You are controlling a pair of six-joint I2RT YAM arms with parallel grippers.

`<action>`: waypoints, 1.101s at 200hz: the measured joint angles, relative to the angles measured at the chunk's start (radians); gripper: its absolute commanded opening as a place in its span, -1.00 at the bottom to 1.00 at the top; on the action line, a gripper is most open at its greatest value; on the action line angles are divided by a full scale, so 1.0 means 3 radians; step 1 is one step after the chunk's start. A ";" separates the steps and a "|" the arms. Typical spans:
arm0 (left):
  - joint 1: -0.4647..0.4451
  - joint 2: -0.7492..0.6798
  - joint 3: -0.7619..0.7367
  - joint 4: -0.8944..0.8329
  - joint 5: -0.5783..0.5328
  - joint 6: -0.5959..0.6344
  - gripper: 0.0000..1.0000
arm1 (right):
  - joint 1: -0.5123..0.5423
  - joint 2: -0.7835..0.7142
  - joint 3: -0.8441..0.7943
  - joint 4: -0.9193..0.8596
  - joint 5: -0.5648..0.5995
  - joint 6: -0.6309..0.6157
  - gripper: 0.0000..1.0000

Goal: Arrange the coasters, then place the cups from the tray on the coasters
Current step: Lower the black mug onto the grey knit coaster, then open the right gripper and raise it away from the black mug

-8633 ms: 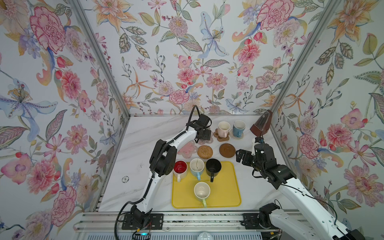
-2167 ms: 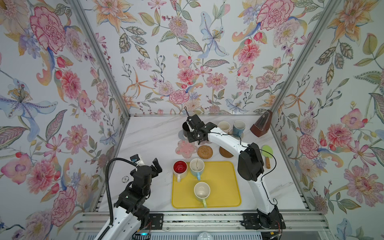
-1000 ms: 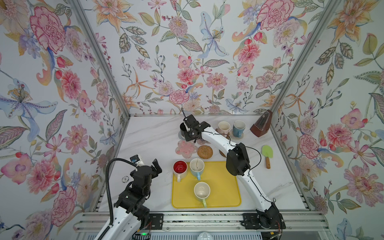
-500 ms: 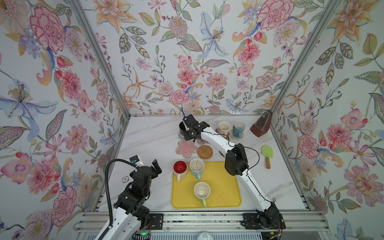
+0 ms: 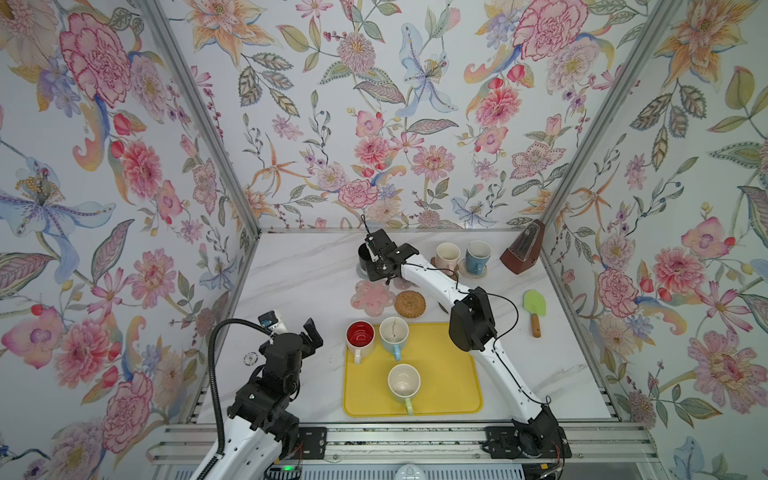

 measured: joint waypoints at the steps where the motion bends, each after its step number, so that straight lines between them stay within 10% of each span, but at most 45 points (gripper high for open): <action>1: 0.0000 0.0000 0.0000 -0.0001 0.0000 0.0001 0.98 | 0.0000 0.0000 0.0000 0.0000 0.0001 0.0001 -0.51; 133: 0.0000 -0.0114 0.0000 -0.0122 -0.0014 0.0000 0.98 | 0.0055 -0.0702 -0.0239 0.0132 0.0153 -0.0072 0.68; 220: 0.0006 -0.0111 0.0000 -0.0106 -0.0008 0.0000 0.98 | 0.0120 -0.2778 -0.2759 0.1193 0.0230 -0.0080 0.99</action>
